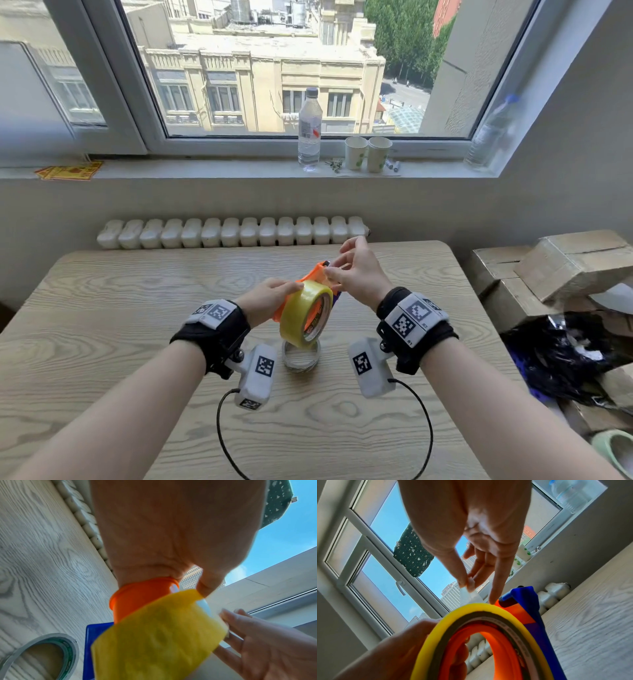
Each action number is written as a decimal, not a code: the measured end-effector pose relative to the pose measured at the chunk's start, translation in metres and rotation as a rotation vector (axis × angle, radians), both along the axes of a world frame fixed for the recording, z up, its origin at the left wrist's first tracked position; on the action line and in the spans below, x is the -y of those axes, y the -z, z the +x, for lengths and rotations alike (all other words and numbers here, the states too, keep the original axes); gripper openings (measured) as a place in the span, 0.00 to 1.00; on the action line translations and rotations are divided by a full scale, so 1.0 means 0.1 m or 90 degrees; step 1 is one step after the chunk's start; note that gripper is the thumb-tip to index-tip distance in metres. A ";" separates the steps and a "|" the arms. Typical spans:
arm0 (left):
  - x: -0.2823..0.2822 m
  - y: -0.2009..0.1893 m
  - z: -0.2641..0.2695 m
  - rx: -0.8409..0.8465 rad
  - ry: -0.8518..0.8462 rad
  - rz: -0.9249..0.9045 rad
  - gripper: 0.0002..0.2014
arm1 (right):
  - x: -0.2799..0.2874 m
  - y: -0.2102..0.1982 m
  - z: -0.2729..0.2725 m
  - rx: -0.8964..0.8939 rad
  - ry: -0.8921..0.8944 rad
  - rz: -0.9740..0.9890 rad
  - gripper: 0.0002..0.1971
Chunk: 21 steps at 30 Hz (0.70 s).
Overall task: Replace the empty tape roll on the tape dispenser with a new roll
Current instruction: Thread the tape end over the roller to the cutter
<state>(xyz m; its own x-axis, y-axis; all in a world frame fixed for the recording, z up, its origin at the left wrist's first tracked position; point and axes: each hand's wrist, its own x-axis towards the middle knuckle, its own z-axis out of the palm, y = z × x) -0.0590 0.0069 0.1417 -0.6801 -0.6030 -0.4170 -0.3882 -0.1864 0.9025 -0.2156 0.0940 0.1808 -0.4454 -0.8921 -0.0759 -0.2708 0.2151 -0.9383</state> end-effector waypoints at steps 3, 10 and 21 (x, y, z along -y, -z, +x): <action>0.00 0.01 -0.02 0.004 -0.007 -0.030 0.32 | -0.02 -0.02 -0.01 -0.026 -0.064 0.018 0.27; 0.00 -0.04 -0.06 -0.022 -0.005 -0.043 0.28 | -0.04 0.01 0.01 -0.107 -0.106 0.022 0.32; -0.02 -0.13 0.05 0.014 0.113 -0.096 0.07 | -0.04 -0.02 -0.14 -0.053 -0.004 0.026 0.19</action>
